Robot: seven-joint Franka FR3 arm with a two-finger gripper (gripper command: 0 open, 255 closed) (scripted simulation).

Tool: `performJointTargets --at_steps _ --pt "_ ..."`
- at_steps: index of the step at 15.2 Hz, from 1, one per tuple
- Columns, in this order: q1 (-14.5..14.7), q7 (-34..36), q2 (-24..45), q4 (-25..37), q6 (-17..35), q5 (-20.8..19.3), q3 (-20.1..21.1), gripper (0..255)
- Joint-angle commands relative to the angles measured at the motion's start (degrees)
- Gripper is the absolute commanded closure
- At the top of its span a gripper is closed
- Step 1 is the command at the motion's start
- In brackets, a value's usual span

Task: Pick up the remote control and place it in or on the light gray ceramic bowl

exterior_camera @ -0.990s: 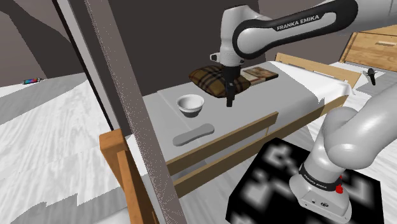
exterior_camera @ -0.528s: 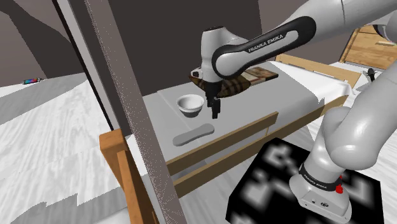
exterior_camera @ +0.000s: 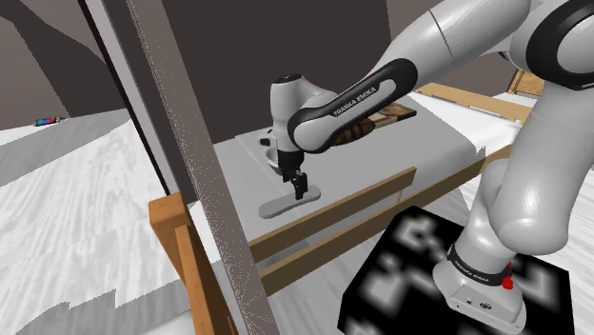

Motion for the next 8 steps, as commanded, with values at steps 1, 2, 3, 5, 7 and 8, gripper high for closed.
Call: performJointTargets --at_steps 1,2,3,5,7,8 --pt "0.28 -0.69 1.36 0.15 1.34 -0.25 0.28 0" --pt "0.27 -0.64 1.79 -0.17 2.09 -0.31 0.27 0" --pt "0.27 -0.60 2.24 -0.47 2.83 -0.39 0.27 0" --pt "0.26 -0.49 3.16 -1.04 4.32 -0.54 0.24 0" --pt "0.25 -0.34 4.41 -1.71 6.23 -0.75 0.21 0" --pt "0.26 -0.35 4.40 -1.72 6.23 -0.75 0.21 0"
